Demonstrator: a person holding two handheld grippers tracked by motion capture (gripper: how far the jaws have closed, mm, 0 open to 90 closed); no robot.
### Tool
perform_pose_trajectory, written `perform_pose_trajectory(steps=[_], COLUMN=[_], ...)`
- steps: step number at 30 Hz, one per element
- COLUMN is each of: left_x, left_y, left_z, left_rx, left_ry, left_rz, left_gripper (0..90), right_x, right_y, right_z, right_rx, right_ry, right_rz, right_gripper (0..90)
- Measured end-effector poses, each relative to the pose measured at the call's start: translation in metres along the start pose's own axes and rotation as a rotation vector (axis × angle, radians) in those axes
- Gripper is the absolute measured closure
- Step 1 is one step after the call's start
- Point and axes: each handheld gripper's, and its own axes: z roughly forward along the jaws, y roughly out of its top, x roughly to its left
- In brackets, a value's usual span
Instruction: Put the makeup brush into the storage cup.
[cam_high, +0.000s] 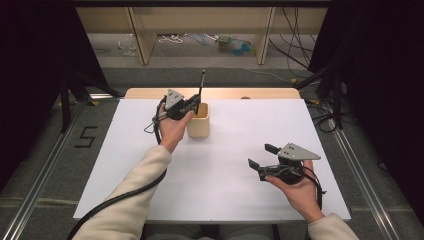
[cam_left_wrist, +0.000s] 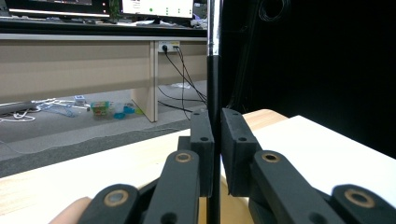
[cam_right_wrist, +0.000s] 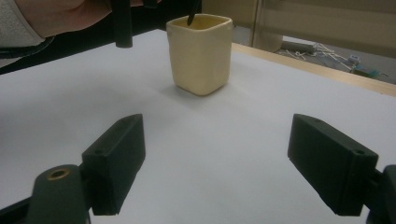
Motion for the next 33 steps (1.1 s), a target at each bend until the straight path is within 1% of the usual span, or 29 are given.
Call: perform_pose_trajectory(steps=[5, 6, 33], left_x=[0.0, -0.0003, -0.0013], left_y=[-0.0012, -0.0015, -0.0072], left_z=[0.0002, 0.0004, 0.0005], left_rx=[0.0, -0.001, 0.006], left_ry=[0.0, -0.001, -0.002], left_rz=[0.0, -0.006, -0.002], left_gripper=[83.7, 83.6, 83.6], right_x=[-0.0001, -0.0001, -0.0002], right_y=[0.0, 0.0, -0.0001], right_z=[0.0001, 0.0001, 0.0001], right_rx=[0.0, 0.0, 0.001], right_ry=[0.0, -0.001, -0.003], right_rz=[0.0, -0.001, -0.003], right_gripper=[20.2, 20.2, 20.2])
